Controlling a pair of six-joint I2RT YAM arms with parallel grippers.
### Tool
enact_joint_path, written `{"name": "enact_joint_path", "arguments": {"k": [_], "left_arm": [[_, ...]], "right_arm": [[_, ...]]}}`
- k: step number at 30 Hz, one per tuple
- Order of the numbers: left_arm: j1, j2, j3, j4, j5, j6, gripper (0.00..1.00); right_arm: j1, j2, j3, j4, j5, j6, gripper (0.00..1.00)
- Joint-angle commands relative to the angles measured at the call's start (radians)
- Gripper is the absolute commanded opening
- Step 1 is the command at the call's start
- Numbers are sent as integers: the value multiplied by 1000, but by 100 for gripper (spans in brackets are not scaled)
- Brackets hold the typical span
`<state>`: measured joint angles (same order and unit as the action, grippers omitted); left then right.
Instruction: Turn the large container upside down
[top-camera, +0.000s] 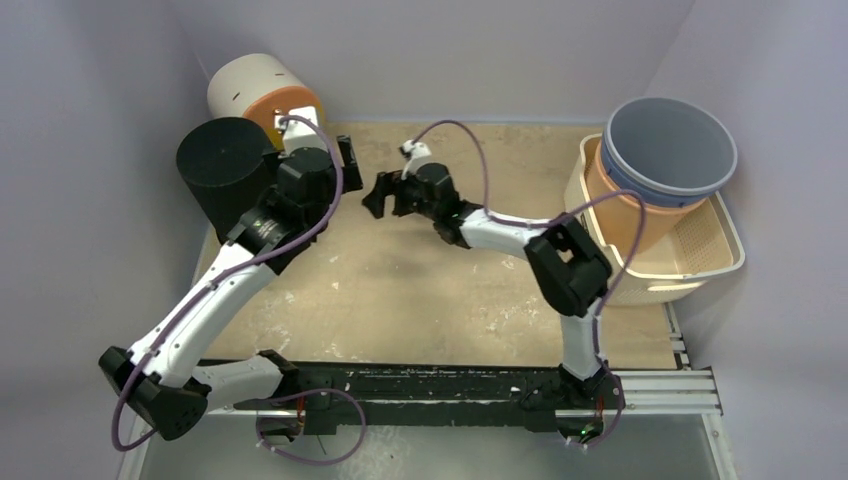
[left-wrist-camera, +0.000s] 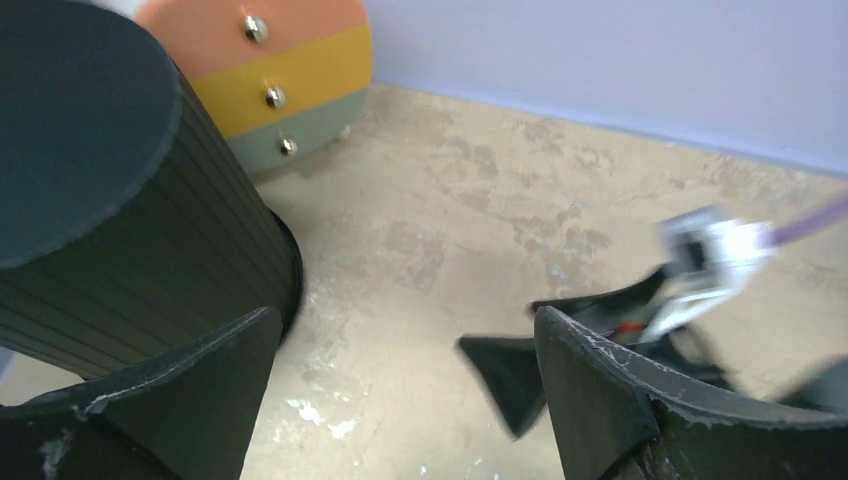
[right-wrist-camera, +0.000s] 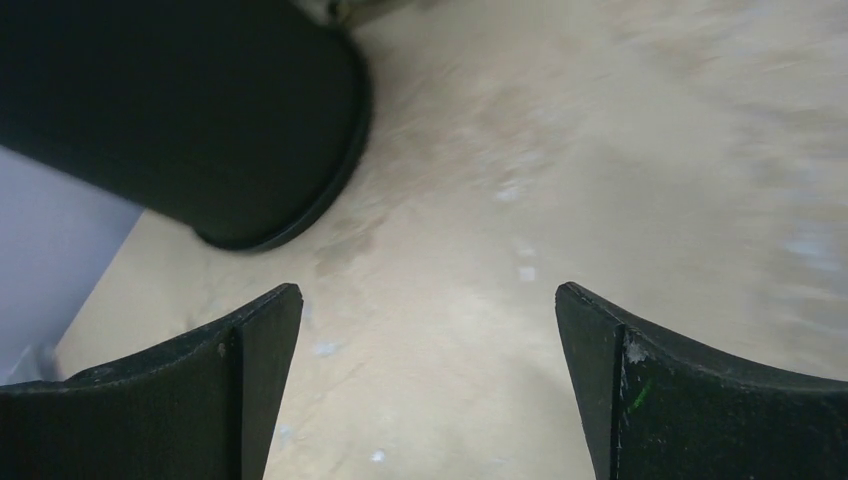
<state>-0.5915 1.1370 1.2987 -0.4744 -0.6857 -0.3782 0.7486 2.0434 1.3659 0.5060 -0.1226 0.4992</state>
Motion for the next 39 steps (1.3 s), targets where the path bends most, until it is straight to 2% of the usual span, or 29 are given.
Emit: {"name": "enact_joint_path", "arguments": {"k": [1, 6, 9, 24, 29, 35, 39], "left_arm": [[18, 74, -103, 148, -12, -95, 94], [121, 152, -197, 277, 45, -172, 94], [170, 200, -220, 290, 34, -199, 94], [408, 350, -322, 475, -25, -198, 94], [458, 398, -295, 488, -26, -175, 94], [448, 351, -289, 465, 122, -170, 94], [350, 312, -223, 359, 131, -115, 94]], "right_arm": [[-59, -187, -110, -38, 256, -46, 99], [-71, -304, -107, -205, 445, -138, 100], [-78, -376, -114, -249, 501, -173, 100], [-133, -698, -69, -417, 617, -318, 100], [-155, -759, -38, -482, 702, -369, 100], [-212, -799, -6, -576, 832, -376, 100], [-301, -807, 30, -662, 854, -347, 100]]}}
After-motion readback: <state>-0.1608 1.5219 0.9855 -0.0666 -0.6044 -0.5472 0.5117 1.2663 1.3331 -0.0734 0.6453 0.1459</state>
